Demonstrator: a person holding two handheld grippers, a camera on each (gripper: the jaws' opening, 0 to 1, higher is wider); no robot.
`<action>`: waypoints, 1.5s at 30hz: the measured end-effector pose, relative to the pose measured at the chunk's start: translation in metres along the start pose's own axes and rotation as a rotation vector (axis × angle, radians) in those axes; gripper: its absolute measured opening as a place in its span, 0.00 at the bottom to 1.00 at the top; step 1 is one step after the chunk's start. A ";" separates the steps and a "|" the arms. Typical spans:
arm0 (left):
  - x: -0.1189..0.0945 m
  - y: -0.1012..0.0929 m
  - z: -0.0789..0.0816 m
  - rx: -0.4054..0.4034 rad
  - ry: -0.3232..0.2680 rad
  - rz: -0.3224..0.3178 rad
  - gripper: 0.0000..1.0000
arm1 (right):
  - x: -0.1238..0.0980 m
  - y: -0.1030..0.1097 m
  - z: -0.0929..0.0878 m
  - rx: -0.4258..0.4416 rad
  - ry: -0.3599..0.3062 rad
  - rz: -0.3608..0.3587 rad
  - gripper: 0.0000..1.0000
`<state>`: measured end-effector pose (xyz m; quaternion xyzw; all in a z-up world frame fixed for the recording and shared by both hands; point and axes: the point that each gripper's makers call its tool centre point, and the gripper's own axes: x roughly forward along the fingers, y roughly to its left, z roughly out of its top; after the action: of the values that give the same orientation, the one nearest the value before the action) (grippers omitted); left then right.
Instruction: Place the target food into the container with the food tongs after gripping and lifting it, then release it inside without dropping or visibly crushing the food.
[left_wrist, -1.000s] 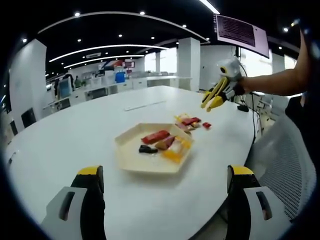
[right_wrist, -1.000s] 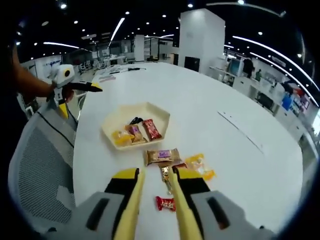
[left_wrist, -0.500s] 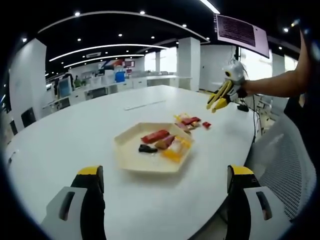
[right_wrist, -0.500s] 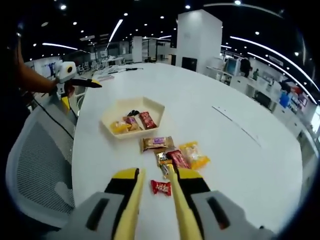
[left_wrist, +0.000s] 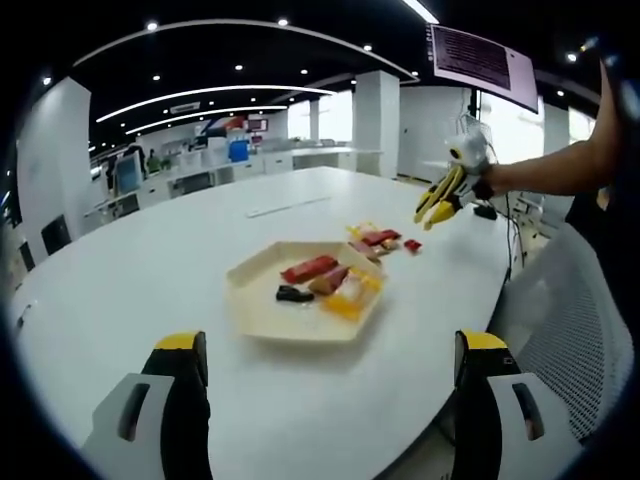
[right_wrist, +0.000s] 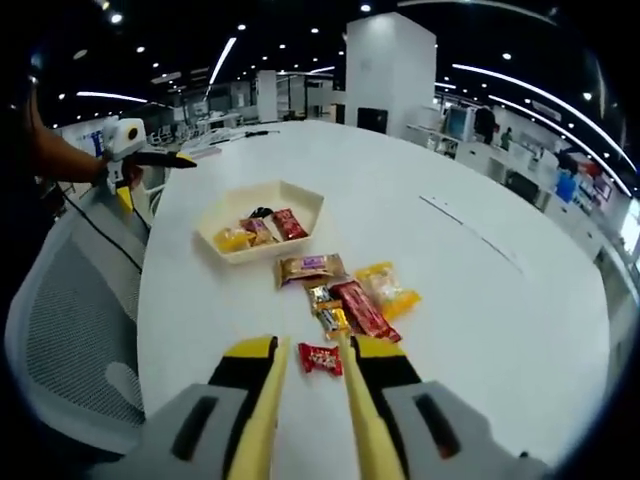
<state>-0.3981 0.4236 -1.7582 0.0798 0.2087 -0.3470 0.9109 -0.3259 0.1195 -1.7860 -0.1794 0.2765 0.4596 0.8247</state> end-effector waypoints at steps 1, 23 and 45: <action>0.000 0.000 0.000 0.001 0.003 0.001 1.00 | 0.001 0.000 -0.001 0.000 0.003 -0.001 0.28; 0.002 -0.001 -0.006 0.002 0.033 0.000 0.99 | 0.026 -0.008 -0.025 0.074 0.009 -0.027 0.29; 0.002 -0.002 -0.008 0.006 0.039 -0.007 0.99 | 0.034 -0.009 -0.031 0.102 0.058 -0.070 0.23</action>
<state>-0.4002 0.4231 -1.7664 0.0883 0.2257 -0.3492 0.9052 -0.3130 0.1208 -1.8310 -0.1600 0.3170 0.4103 0.8400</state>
